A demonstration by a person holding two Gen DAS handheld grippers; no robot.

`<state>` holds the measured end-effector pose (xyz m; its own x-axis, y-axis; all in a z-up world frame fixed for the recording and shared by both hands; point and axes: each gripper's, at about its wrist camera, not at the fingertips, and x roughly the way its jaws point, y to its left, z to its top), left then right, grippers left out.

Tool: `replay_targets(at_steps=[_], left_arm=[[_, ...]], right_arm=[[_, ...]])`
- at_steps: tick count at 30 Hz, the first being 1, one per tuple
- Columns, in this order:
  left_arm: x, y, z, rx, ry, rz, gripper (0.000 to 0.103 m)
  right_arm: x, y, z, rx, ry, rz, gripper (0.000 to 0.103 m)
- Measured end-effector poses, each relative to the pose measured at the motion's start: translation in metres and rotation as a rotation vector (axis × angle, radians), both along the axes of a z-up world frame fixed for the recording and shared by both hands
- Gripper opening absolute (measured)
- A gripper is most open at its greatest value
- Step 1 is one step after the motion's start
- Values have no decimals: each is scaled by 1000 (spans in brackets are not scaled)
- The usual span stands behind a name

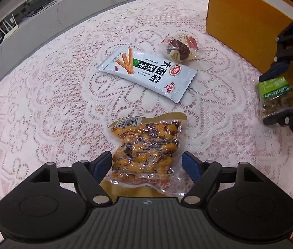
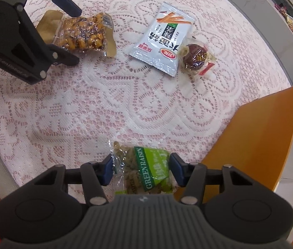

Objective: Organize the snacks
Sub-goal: 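Grasp the green raisin bag with the right tool while the left tool grasps the orange nut packet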

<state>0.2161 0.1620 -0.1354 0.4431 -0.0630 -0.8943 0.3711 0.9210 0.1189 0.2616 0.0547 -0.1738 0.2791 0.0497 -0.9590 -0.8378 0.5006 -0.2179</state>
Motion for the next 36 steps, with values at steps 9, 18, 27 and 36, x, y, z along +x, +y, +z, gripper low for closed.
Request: replay_targets(at_steps=[9,18,27,36], left_arm=[[-2,-4,1,0,-18,9,85],[-8,-15,11,56,-68,10,66],[-15,-13,26,59,-113,72,65],[-21,-6,58,17,-134,133,9]], right_arm=[[-7,3,-1,-19,-33,32,48],[-15,1,10,-4,-57,35,46],[-20,-4,24,37,-70,29,45],[-28,-8,41,78,-85,21,45]])
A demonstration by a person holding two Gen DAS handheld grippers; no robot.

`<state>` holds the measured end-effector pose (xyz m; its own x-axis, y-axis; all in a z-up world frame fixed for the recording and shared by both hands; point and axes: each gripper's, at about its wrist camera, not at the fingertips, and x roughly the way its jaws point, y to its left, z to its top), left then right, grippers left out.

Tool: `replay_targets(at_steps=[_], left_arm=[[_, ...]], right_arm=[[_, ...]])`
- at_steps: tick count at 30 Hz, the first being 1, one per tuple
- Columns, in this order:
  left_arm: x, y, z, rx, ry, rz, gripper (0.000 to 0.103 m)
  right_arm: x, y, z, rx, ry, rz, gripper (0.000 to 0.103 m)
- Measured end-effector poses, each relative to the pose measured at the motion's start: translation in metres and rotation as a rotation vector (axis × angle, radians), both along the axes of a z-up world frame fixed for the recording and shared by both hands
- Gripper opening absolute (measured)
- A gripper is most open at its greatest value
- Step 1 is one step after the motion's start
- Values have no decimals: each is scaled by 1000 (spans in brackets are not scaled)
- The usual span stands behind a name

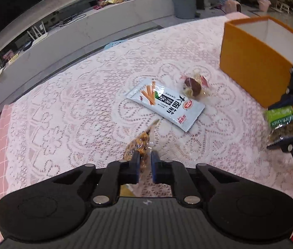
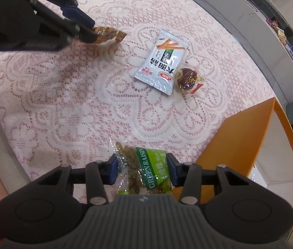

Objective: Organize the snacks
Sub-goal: 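Grasp the green raisin bag with the right tool while the left tool grasps the orange nut packet, then lift both held packets and carry them over the orange box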

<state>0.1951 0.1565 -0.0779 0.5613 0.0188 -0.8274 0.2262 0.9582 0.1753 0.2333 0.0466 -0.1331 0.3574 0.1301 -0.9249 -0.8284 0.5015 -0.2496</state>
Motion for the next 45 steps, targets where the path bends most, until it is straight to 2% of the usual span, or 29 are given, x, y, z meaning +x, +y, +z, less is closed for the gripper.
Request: replay_targets(at_steps=[4,5,6,10,12,13,15,16,20,24,27,29,32,37,41,43,45], left_arm=[[-5,0,0,-3,25,-18,9],[-6,-1,-1,-5,35,-35,12],[-7,-2,-2,-2,38,-44,21],[-8,2,-5,-9,42,-72,35],[-9,1,-9,6,55,-110,52],[-10,0,-11,21,52,-125,58],[-11,-3,-15,39,53,-159,77],[-10,-4,-18,40,66,-181,79],[-9,-7,-28,47,81,-245,84],[-2,-6,-37,-25,161,-273,87],[3,-6,-47,-6,177,-235,87],[6,-4,-52,-25,187,-214,87],[9,-4,-59,-40,191,-195,94],[13,0,-60,-98,193,-156,95],[14,-1,-59,-107,196,-131,86],[11,-4,-57,-105,195,-133,78],[9,-8,-56,-84,185,-125,77]], right_arm=[[-6,-2,7,14,-7,1,45],[-7,-2,9,20,-7,1,45],[-8,-3,10,27,-7,-1,45],[-1,-2,11,64,7,-31,45],[4,-2,10,85,22,-53,45],[7,-1,9,97,32,-63,45],[12,0,6,120,57,-80,45],[14,1,4,131,70,-86,45],[21,5,-5,159,115,-104,45],[25,8,-12,168,149,-105,46],[27,10,-16,172,157,-106,46],[28,10,-18,178,163,-105,46],[30,9,-22,181,170,-103,46],[30,9,-27,186,185,-99,46],[28,10,-28,179,177,-80,46],[27,11,-28,174,166,-76,45],[24,11,-25,175,146,-75,45]])
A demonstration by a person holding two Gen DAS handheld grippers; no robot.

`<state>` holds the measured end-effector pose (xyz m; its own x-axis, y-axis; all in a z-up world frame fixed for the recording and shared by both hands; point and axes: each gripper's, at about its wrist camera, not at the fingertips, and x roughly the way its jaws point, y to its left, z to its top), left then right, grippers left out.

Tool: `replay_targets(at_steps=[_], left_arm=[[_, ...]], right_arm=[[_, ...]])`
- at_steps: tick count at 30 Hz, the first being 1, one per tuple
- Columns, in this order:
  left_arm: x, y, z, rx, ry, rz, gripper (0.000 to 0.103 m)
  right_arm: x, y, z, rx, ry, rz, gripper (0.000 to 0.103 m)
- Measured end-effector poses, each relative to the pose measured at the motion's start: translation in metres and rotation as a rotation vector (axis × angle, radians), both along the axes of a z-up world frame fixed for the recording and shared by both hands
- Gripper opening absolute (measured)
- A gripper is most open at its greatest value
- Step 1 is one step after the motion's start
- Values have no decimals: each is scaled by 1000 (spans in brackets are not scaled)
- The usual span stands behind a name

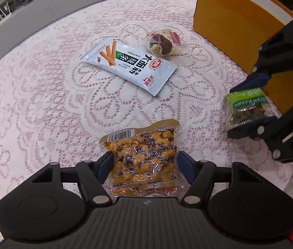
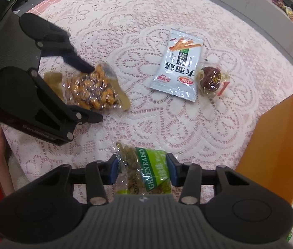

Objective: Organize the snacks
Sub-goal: 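Lift both held packets and carry them over the orange box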

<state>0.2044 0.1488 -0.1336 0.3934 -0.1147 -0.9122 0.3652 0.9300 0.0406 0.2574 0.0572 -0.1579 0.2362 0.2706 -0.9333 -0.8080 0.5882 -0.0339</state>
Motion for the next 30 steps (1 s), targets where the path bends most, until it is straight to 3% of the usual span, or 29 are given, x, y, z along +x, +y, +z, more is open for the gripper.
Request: replay_targets(at_steps=[5,14,23,30], left_arm=[[-8,-2,17,-13,-48,29,77],[-19,-27,74,-18,-141,48,77],[-27,-78,123,-33,-229,-33,77],[-19,-134,142,-65,-289,-146,77]], right_arm=[[-5,-10,20,44,-33,-13,44],[-16,-37,65,114,-97,-59,44],[-26,-74,106,153,-211,-117,44],[-23,-123,121,123,-273,-192,44]])
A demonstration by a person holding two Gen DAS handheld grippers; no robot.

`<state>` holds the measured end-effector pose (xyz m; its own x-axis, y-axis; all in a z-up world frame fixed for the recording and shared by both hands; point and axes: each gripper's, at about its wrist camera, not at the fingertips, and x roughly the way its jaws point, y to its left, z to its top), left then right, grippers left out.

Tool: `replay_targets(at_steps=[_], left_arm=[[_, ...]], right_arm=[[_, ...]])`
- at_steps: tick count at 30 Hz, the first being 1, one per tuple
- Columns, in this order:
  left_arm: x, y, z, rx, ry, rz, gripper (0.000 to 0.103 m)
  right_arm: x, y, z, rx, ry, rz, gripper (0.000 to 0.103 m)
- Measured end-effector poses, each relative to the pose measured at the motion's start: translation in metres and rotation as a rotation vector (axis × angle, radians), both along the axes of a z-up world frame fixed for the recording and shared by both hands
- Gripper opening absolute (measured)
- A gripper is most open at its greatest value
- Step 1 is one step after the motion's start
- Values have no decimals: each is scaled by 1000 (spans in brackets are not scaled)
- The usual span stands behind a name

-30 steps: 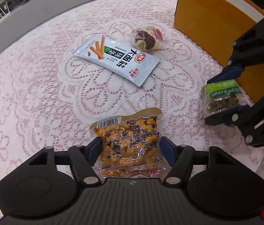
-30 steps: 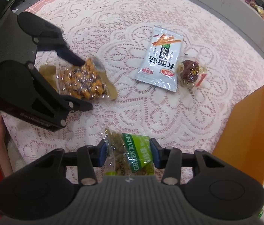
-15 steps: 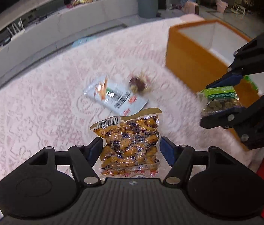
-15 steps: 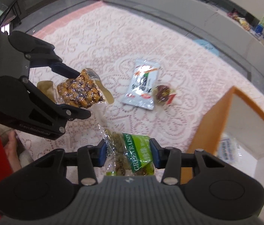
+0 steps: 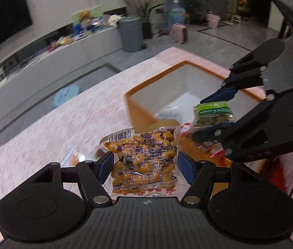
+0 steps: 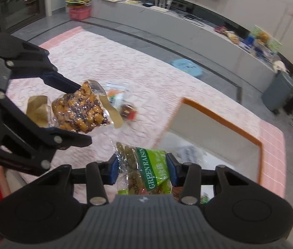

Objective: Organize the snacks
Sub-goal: 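Lift both held packets and carry them over the orange box, then open both tools to drop the packets into the box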

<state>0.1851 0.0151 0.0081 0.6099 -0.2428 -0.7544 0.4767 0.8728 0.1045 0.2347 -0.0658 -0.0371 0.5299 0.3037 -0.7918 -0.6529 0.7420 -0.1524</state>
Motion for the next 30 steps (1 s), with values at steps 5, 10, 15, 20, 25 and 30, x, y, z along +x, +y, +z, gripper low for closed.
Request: replay_targets(at_steps=[5,10,15,20,25,30], left_arm=[[15,-44,-1,16,-25,-74,77],[36,-78,-12,40,-30,-125,77],[54,-99,-37,93,-16,-176,77],[67,-120,-62,193,-19,-226,77],[74,-125,-76,239,-12,-260,77],[80,-127,-91,264,18,-268,77]], right_arm=[[10,-41,-5,-32,-4,-72,45],[25,-82,-16,-5,0,-128,45],[41,-100,-38,-43,27,-134,45],[55,-100,-57,-70,31,-87,45],[57,-100,-73,-114,-19,9,45],[66,-100,-84,-141,-16,51,45]])
